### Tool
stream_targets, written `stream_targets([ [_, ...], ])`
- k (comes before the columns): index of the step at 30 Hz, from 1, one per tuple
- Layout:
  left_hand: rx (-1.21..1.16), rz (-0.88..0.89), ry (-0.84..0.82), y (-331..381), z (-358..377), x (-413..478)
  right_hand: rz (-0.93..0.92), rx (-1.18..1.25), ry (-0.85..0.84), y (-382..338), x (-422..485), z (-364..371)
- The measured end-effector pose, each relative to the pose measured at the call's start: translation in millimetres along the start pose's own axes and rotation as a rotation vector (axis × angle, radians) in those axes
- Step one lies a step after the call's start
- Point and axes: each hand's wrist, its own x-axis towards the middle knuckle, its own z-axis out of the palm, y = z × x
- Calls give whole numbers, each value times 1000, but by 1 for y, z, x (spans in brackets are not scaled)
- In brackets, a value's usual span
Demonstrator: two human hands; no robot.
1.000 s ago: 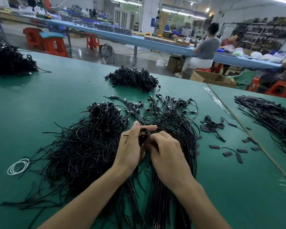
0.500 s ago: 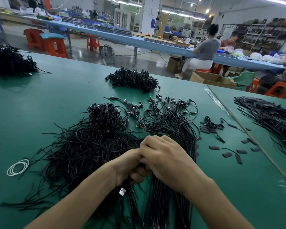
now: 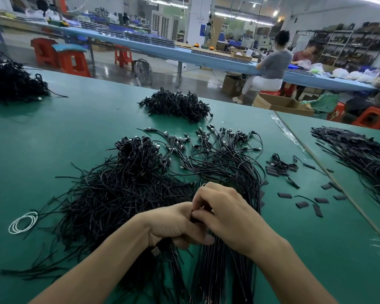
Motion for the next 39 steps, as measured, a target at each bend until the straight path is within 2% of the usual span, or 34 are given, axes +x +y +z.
stream_targets([
  [5, 8, -41, 6, 0, 2, 1, -45, -40, -22, -5, -1, -4],
  [15, 170, -93, 83, 5, 11, 3, 94, 59, -105, 5, -1, 1],
  [24, 197, -55, 158, 9, 12, 1, 140, 123, -23, 5, 1, 7],
  [26, 78, 1, 177, 8, 13, 1, 142, 122, 22, 6, -1, 7],
  [28, -155, 50, 187, 6, 14, 4, 140, 107, 101, 7, -1, 6],
  [32, -496, 163, 241, 8, 17, 9, 171, 109, 335, 7, 1, 9],
  [35, -580, 262, 307, 8, 18, 14, 171, 117, 488, 1, 3, 12],
  [39, -678, 410, 294, 10, 22, 17, 212, 371, 660, 1, 4, 10],
])
